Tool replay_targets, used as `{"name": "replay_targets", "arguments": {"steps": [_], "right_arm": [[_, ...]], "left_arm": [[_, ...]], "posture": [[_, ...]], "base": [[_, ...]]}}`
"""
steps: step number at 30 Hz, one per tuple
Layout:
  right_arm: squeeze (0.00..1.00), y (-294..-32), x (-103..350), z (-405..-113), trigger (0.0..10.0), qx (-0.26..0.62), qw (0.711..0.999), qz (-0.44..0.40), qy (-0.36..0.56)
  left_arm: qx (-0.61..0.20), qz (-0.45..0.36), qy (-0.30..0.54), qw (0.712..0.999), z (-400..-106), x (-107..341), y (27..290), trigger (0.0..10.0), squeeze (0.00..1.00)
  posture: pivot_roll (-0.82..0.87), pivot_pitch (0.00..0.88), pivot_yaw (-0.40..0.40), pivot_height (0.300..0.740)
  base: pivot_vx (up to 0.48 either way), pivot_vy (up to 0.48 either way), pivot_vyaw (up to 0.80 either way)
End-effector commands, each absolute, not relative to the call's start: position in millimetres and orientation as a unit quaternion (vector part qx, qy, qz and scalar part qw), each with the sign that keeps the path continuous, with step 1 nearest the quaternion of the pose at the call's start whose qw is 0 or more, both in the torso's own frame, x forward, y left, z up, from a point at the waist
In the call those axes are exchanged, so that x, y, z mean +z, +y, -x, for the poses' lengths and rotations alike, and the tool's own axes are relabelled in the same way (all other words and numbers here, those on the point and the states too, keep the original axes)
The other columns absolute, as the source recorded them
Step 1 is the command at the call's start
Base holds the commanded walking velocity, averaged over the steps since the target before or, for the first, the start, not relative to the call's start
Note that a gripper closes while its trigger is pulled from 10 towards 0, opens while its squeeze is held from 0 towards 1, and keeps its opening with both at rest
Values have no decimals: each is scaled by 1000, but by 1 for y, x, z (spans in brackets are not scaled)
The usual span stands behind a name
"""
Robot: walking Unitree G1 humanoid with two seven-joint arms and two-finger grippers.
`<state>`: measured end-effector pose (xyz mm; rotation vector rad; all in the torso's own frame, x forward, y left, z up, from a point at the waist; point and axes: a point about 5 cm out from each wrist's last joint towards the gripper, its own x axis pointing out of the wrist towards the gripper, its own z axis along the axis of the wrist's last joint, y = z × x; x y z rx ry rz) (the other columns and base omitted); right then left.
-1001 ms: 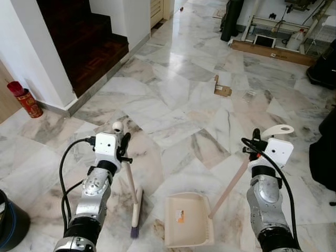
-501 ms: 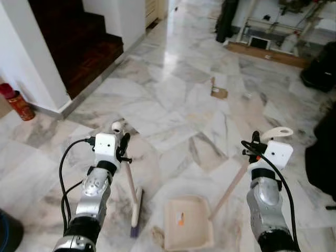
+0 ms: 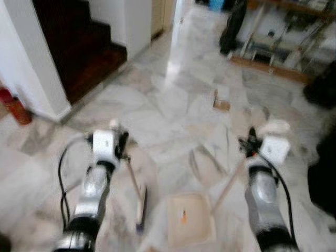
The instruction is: Sweep floor
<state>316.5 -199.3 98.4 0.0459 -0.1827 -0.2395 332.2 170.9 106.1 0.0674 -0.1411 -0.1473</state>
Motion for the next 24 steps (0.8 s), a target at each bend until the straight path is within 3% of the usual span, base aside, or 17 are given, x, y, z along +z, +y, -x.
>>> {"name": "replay_targets", "arguments": {"steps": [1,24], "right_arm": [[0,-209,103,-316,10000,-132,985,-25,-104],[0,-211,104,-315,10000,-142,984,-22,-106]], "left_arm": [[-82,-35,-86,992,-334,111,164,10000,0],[-78,-35,-89,992,-336,114,167,10000,0]], "posture": [[135,34,-64,740],[132,75,-58,740]], "base": [[289,0,0],[286,0,0]]}}
